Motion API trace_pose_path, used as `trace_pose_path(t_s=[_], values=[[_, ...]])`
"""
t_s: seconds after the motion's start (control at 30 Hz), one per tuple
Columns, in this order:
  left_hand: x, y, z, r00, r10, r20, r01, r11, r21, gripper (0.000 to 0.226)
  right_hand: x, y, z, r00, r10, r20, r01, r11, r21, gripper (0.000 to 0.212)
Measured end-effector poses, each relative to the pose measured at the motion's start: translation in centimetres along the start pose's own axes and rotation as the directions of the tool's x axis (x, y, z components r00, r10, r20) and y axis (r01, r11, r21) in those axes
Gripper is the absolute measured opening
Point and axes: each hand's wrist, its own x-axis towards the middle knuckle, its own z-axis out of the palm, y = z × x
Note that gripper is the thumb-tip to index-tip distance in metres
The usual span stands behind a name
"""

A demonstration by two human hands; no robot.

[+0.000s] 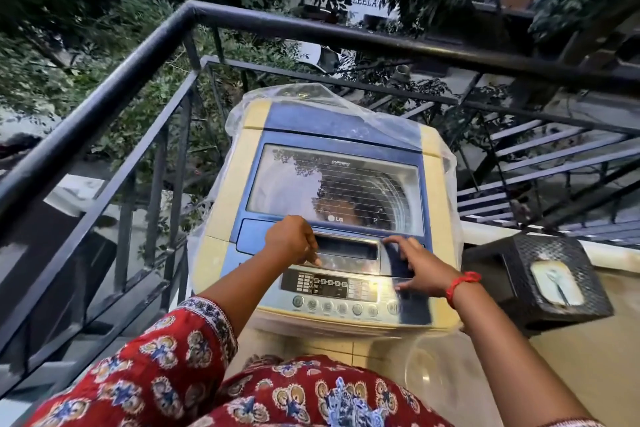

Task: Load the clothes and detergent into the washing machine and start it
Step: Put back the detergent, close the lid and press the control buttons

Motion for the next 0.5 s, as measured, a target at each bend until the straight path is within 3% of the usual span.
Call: trace_pose_path(t_s=[0.17, 0.5], values=[[-0.1, 0.0, 0.1, 1.0, 0.01, -0.01, -0.01, 1.0, -0.014, 0.034, 0.2, 0.3, -0.7, 0.998, 0.056, 0.03, -0.053, 0.996, -0.07, 0.099], [-0.4, -0.3, 0.3, 0.999, 0.013, -0.029, -0.015, 0.999, -0.051, 0.032, 0.2, 1.1, -0.2, 0.999, -0.02, 0.027, 0.021, 0.998, -0.054, 0.104]])
